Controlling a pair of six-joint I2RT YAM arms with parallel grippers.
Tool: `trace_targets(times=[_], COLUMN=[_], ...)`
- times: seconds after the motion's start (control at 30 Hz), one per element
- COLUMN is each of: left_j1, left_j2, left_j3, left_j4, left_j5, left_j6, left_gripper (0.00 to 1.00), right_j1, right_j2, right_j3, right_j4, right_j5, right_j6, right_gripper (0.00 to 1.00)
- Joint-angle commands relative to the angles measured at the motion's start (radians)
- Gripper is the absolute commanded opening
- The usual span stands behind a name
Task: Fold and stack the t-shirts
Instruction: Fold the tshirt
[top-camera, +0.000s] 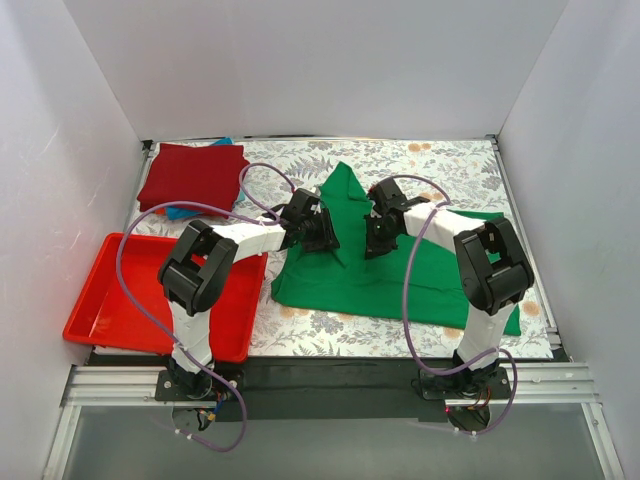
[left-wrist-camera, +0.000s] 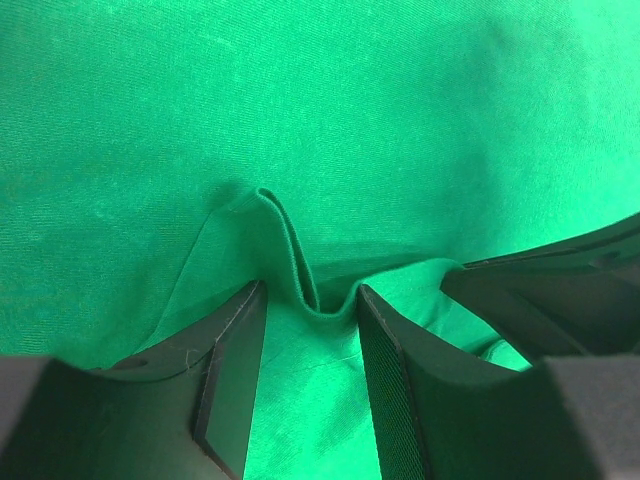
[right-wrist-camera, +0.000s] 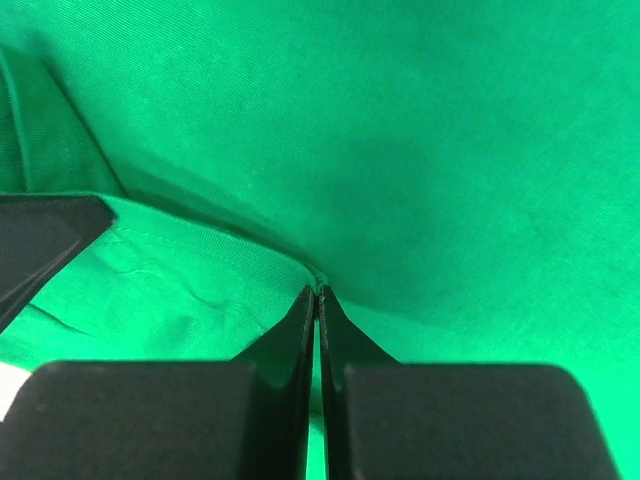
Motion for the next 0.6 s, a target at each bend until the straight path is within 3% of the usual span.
trace_targets(times=[0.0, 0.57], left_j1=[0.009, 0.009], left_j2=[-0.009, -0.061], left_j3=[0.007, 0.002], left_j4=[0.013, 0.069], left_j5=[0.001, 0.026], left_j6=[-0.002, 0.003], left_gripper=[0.40, 0.42], right_j1=[0.005, 0.005], right_j2=[-0.077, -0.099], right_j3=[-0.003, -0.017], right_j4=[0.016, -0.041], right_j5=[0.028, 0.092], right_j6=[0.014, 0.022], right_gripper=[0.05, 0.03])
